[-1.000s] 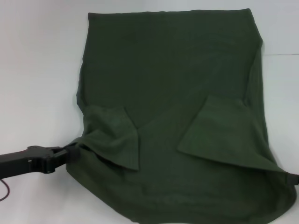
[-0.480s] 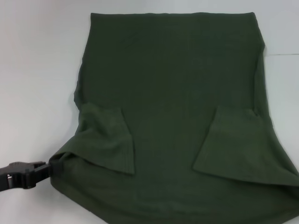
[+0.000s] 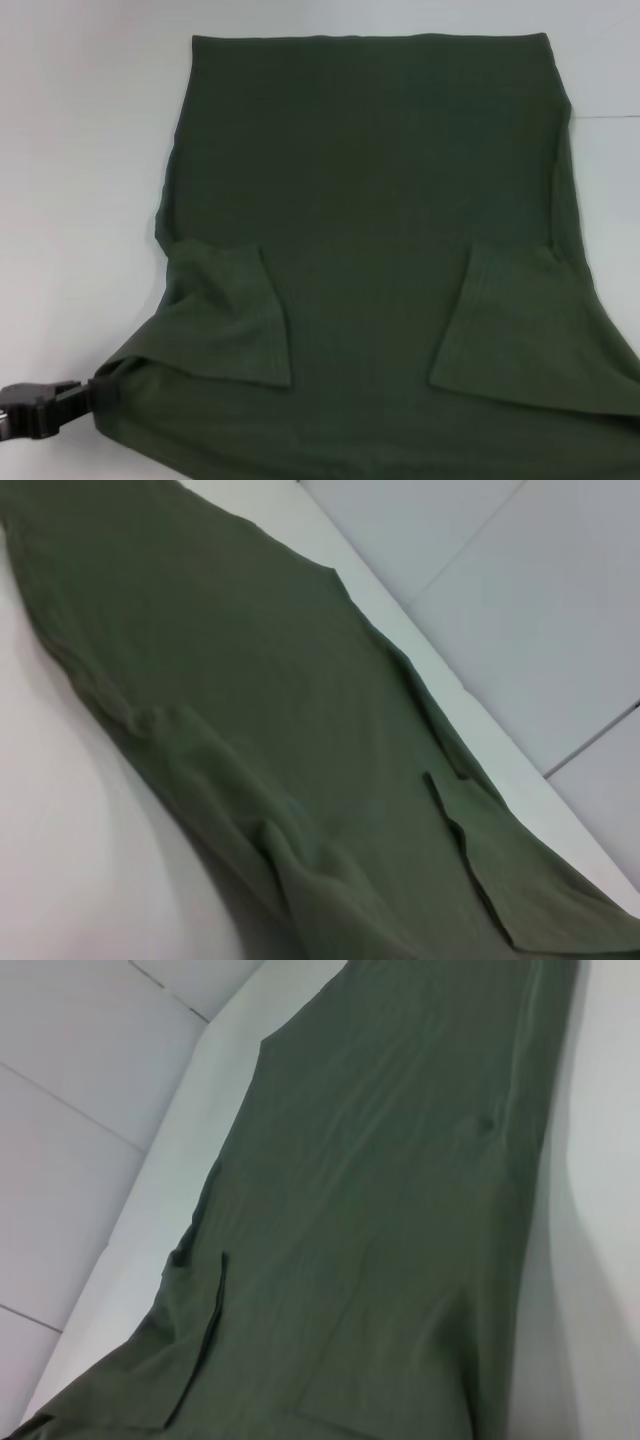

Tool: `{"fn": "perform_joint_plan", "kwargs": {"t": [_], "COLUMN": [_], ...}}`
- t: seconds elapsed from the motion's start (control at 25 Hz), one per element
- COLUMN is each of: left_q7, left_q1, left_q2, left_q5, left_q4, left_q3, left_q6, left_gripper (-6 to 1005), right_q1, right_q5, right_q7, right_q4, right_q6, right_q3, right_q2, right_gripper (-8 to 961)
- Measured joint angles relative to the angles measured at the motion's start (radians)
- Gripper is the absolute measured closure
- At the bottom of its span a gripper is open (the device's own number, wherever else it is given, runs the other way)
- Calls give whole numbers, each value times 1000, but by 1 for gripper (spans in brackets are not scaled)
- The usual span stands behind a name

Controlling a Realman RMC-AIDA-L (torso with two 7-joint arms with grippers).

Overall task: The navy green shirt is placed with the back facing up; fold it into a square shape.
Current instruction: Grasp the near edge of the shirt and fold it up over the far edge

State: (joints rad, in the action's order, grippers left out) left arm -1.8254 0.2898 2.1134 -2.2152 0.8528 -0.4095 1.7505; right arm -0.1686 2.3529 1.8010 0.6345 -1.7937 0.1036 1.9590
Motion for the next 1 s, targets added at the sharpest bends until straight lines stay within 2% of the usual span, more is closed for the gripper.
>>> {"fn": "perform_joint_plan", "kwargs": {"t": [0.4,0.64,0.8,1.0], "left_q7": [-1,-1,-1,-2], "left_q1": [-42,-42,7,126], "left_q2": [1,2,-5,-35], "left_q5": [0,7,9,13], "left_q4": [0,0,-19,-105], "left_q3": [0,0,3,65], "left_q6": [23,31,27,-18], "left_gripper": [968,968,968,968], "right_q1": [39,41,1,-91], "right_q5": [0,-1,-1,-8], "right_q7": [-10,-19,-12,8], "right_q4": [-1,-2,-3,-9], "right_q6": [-26,-40,-45,-41], "right_q3": [-23,-46,-91,-129], "right_q2": [-2,-2,-14,-44], "right_gripper": [923,924,924,923]}}
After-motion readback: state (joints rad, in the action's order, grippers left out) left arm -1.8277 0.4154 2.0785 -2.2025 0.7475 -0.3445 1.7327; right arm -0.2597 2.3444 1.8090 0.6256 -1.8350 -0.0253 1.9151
